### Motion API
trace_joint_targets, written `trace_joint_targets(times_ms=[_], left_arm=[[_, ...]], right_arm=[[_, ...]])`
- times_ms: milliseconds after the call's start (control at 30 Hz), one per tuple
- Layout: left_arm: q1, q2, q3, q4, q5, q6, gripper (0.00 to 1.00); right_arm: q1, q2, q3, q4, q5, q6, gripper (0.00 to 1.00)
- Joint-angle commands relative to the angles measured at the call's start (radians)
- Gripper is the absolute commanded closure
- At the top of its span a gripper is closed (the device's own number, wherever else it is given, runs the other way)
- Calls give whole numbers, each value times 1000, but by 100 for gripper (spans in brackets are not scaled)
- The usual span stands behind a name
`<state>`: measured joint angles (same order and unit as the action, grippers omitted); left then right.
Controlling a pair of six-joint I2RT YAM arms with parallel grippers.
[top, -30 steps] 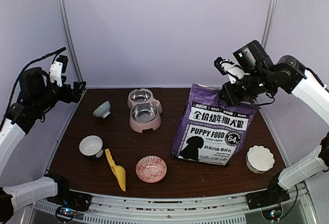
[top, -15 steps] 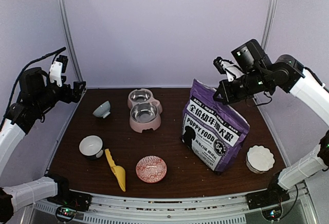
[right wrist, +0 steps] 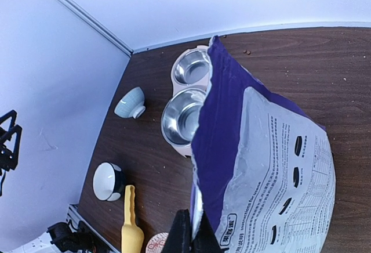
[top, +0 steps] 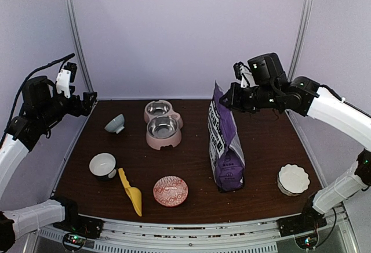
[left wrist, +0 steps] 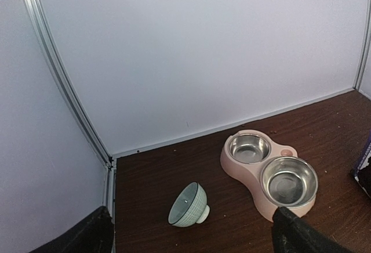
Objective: Serve the pet food
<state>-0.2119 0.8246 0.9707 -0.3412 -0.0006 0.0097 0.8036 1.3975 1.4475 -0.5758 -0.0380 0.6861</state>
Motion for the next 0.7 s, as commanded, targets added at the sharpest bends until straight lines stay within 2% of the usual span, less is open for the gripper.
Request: trace_joint_targets(times_ms=[0,133,267,433,500,567,667], left_arm=[[0,-5,8,27,16,-11,2],[0,-2,8,28,23,-15,2],[0,5,8,27,33,-23,2],[1,10,10,28,36,-26,2],[0,12,10,27,33,-27,2],[0,12,10,28,32,-27,2],[0,11,10,27,28,-27,2]], right_arm=[[7,-38,16,325,59,79,100],[6,-34,-30,356,66,94,100],[3,-23,-48,307,93,26,99],[-1,-66,3,185,121,-127,55],[-1,-84,33,128,153,-174,43],[-2,-94,56,66,202,-201,39],[-4,-89,84,4,252,-214,41]])
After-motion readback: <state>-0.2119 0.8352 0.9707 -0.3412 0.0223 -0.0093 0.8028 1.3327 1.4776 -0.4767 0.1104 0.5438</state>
